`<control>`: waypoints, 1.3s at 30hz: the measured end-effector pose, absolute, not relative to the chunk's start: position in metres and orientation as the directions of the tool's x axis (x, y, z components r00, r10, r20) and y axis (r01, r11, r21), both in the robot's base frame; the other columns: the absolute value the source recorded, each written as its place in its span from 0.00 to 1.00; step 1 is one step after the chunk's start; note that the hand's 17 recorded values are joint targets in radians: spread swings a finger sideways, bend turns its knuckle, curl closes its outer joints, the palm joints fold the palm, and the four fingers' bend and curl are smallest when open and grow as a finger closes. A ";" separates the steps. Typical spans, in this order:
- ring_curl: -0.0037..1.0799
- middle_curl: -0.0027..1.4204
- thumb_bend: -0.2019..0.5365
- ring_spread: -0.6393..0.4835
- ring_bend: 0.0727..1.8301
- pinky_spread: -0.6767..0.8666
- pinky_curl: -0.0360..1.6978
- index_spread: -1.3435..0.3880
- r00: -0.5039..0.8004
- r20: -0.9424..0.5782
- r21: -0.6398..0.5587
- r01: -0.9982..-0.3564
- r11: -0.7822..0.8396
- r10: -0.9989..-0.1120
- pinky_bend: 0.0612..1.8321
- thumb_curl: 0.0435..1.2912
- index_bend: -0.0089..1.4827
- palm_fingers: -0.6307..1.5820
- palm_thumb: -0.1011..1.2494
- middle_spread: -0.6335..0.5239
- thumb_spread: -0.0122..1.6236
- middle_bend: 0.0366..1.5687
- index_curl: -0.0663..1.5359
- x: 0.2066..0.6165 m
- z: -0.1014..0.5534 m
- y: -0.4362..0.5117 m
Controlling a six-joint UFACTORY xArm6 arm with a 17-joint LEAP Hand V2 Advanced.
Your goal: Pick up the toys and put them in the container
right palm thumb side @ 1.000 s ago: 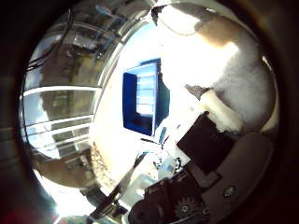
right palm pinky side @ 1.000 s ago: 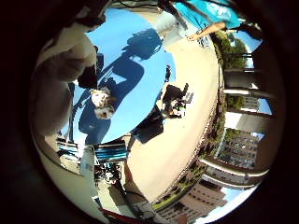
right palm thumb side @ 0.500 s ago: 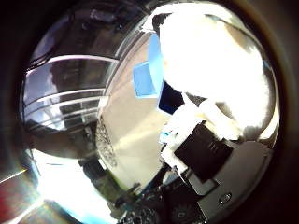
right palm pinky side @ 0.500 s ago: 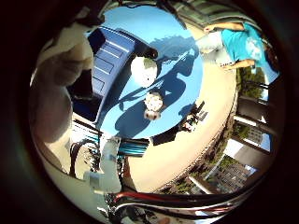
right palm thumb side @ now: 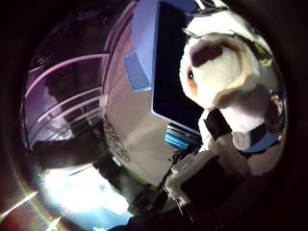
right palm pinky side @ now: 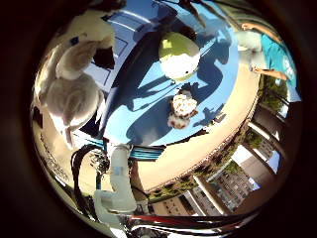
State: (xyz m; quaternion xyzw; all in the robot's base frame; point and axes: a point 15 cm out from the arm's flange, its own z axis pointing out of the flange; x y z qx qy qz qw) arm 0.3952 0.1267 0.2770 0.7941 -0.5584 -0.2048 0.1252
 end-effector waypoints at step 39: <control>0.29 0.22 0.24 0.82 0.13 0.71 0.18 0.66 0.152 -0.067 0.364 -0.916 -0.166 -0.986 0.27 0.29 0.12 0.29 0.62 0.61 0.74 0.09 0.20 0.349 0.394 -0.168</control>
